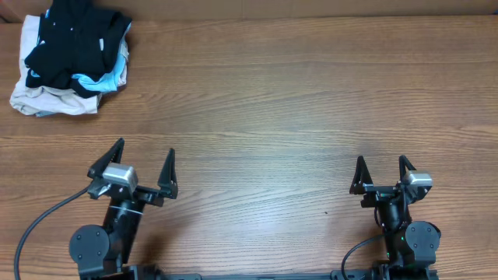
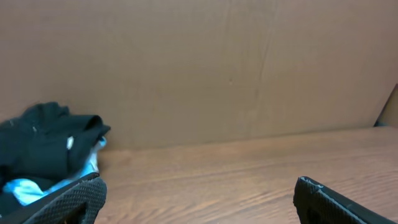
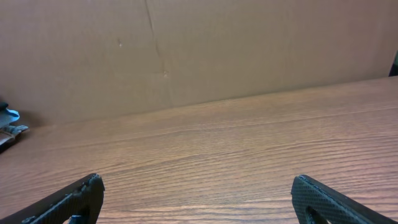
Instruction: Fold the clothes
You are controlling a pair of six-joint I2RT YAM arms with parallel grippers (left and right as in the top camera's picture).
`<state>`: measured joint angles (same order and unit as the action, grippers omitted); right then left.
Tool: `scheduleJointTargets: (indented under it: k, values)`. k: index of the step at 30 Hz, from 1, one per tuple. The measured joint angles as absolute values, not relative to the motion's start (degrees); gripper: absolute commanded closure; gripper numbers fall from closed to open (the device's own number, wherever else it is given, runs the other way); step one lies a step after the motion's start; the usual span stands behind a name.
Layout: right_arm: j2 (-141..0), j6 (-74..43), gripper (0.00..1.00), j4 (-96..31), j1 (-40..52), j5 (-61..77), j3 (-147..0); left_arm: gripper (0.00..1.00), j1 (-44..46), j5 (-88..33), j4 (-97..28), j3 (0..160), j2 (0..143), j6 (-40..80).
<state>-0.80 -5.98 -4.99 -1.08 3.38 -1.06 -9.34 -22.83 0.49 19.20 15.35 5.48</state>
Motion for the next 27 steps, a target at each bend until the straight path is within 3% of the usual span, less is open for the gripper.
scheduleJointTargets:
  k: [6,14,27]
  values:
    - [-0.80,-5.96,0.00,-5.02,-1.08,3.38,-1.06,0.00,-9.34,-24.58,3.68,17.56,16.32,7.60]
    - [-0.80,-5.98,0.00,-4.99,-1.08,3.36,-1.06,0.00,-9.34,-28.69,18.52,10.92,22.52,10.37]
    - [-0.80,-5.96,0.00,-5.02,-1.08,3.38,-1.06,0.00,-9.34,-28.93,12.14,9.26,22.90,13.47]
